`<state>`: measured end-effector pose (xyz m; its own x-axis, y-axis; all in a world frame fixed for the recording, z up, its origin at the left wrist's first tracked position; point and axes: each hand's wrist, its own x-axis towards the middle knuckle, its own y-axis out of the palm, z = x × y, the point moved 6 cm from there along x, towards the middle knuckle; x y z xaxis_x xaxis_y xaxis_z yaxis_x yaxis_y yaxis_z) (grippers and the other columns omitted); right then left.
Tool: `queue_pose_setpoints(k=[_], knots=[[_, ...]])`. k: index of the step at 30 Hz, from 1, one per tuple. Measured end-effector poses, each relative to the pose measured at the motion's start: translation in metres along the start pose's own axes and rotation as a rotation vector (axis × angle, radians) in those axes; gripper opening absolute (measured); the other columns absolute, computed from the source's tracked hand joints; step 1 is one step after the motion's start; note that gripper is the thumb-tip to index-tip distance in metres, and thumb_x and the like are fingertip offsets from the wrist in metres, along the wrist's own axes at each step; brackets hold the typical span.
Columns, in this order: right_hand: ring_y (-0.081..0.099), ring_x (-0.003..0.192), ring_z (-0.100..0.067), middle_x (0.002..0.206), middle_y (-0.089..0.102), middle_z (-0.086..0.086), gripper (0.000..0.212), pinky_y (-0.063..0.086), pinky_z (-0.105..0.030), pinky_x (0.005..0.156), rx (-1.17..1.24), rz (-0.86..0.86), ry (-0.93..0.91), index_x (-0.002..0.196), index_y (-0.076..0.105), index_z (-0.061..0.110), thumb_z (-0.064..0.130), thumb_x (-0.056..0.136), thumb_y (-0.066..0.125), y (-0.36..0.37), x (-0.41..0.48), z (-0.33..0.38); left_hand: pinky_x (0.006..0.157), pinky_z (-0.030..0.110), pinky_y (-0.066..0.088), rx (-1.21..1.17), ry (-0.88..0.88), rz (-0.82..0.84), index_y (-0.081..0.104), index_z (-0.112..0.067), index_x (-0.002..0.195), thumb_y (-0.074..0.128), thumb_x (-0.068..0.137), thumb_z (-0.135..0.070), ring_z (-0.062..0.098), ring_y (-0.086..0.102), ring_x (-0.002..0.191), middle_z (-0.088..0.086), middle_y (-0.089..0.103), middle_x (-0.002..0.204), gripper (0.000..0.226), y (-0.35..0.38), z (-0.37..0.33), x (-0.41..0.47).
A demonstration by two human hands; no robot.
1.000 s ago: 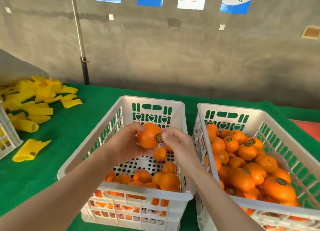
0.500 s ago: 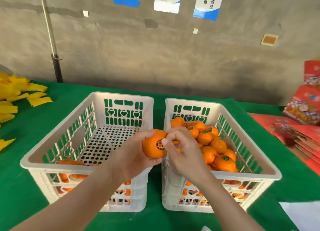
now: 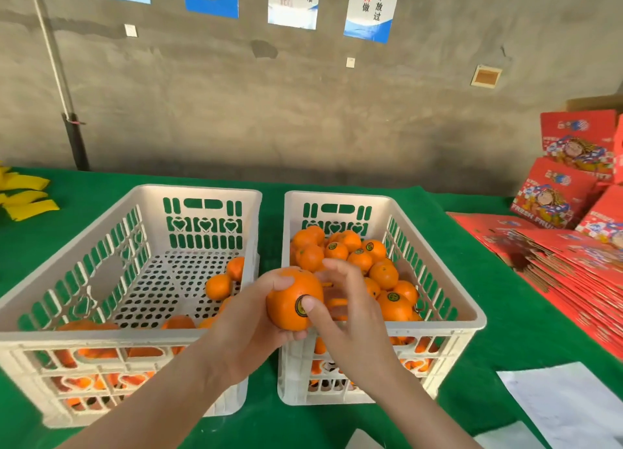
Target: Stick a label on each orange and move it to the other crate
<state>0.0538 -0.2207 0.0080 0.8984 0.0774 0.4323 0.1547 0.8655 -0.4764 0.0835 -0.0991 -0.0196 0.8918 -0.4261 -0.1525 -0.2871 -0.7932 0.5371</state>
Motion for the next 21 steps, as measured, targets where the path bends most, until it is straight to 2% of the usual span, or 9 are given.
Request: queue_pose_setpoints(k=[3, 6, 8, 9, 10, 12, 14, 17, 21], knots=[[0.049, 0.115, 0.004, 0.132, 0.042, 0.021, 0.070, 0.046, -0.016, 0.090, 0.112, 0.151, 0.049, 0.136, 0.027, 0.042, 0.054, 0.077, 0.063, 0.006, -0.013, -0.018, 0.089, 0.044, 0.055, 0.075, 0.058, 0.066, 0.057, -0.013, 0.122, 0.063, 0.083, -0.029, 0.030, 0.066, 0.105, 0.016, 0.066, 0.118, 0.042, 0.016, 0.013, 0.005], [0.049, 0.116, 0.001, 0.131, 0.037, 0.024, 0.080, 0.049, -0.027, 0.092, 0.039, 0.072, 0.058, 0.135, 0.030, 0.038, 0.032, 0.072, 0.079, -0.009, -0.012, -0.034, 0.071, 0.015, 0.055, 0.310, 0.177, -0.053, 0.058, -0.021, 0.112, 0.038, 0.102, -0.035, 0.001, 0.069, 0.089, 0.003, 0.067, 0.111, 0.026, 0.022, 0.021, 0.022], [0.050, 0.110, 0.002, 0.123, 0.039, 0.028, 0.078, 0.051, -0.025, 0.088, 0.017, 0.000, 0.076, 0.127, 0.034, 0.041, 0.031, 0.067, 0.083, -0.027, 0.001, -0.045, 0.072, 0.016, 0.054, 0.490, 0.258, -0.111, 0.060, -0.026, 0.114, 0.025, 0.098, -0.050, 0.006, 0.068, 0.093, -0.002, 0.070, 0.105, 0.045, 0.024, 0.018, 0.039], [0.050, 0.108, 0.001, 0.119, 0.040, 0.029, 0.076, 0.050, -0.024, 0.086, 0.011, -0.027, 0.093, 0.124, 0.035, 0.042, 0.032, 0.066, 0.083, -0.037, 0.010, -0.051, 0.075, 0.020, 0.054, 0.582, 0.279, -0.149, 0.059, -0.025, 0.116, 0.028, 0.099, -0.049, 0.012, 0.067, 0.096, -0.001, 0.070, 0.103, 0.043, 0.020, 0.019, 0.051], [0.051, 0.105, 0.001, 0.116, 0.041, 0.029, 0.074, 0.049, -0.023, 0.085, 0.005, -0.062, 0.121, 0.121, 0.036, 0.042, 0.031, 0.065, 0.083, -0.047, 0.023, -0.059, 0.077, 0.021, 0.053, 0.746, 0.338, -0.197, 0.058, -0.020, 0.115, 0.034, 0.101, -0.041, 0.015, 0.066, 0.092, -0.001, 0.069, 0.098, 0.035, 0.016, 0.018, 0.064], [0.052, 0.101, -0.005, 0.109, 0.044, 0.024, 0.072, 0.046, -0.025, 0.084, -0.012, -0.138, 0.204, 0.117, 0.035, 0.038, 0.023, 0.066, 0.083, -0.066, 0.055, -0.085, 0.064, 0.011, 0.042, 1.285, 0.421, -0.240, 0.056, -0.021, 0.108, 0.043, 0.100, -0.031, 0.007, 0.059, 0.076, -0.008, 0.063, 0.085, 0.019, 0.014, 0.024, 0.084], [0.051, 0.100, -0.013, 0.109, 0.048, 0.011, 0.071, 0.044, -0.026, 0.080, -0.050, -0.182, 0.305, 0.120, 0.036, 0.031, 0.015, 0.068, 0.082, -0.079, 0.094, -0.116, 0.053, 0.012, 0.032, 1.685, 0.417, -0.211, 0.059, -0.027, 0.102, 0.041, 0.098, -0.040, 0.002, 0.054, 0.069, -0.012, 0.059, 0.078, 0.023, 0.015, 0.038, 0.096], [0.052, 0.107, -0.022, 0.118, 0.053, -0.006, 0.073, 0.044, -0.028, 0.080, -0.130, -0.197, 0.462, 0.130, 0.040, 0.017, 0.009, 0.069, 0.080, -0.084, 0.149, -0.168, 0.051, 0.017, 0.032, 1.839, 0.283, -0.211, 0.060, -0.027, 0.096, 0.039, 0.097, -0.044, 0.003, 0.053, 0.065, -0.010, 0.058, 0.074, 0.027, 0.013, 0.043, 0.105], [0.048, 0.119, -0.032, 0.129, 0.049, -0.014, 0.072, 0.049, -0.044, 0.094, -0.254, -0.203, 0.580, 0.134, 0.037, 0.016, 0.010, 0.074, 0.075, -0.075, 0.192, -0.225, 0.052, 0.020, 0.032, 1.835, 0.180, -0.216, 0.060, -0.025, 0.085, 0.038, 0.098, -0.043, 0.004, 0.051, 0.065, -0.009, 0.057, 0.074, 0.031, 0.009, 0.045, 0.112]])
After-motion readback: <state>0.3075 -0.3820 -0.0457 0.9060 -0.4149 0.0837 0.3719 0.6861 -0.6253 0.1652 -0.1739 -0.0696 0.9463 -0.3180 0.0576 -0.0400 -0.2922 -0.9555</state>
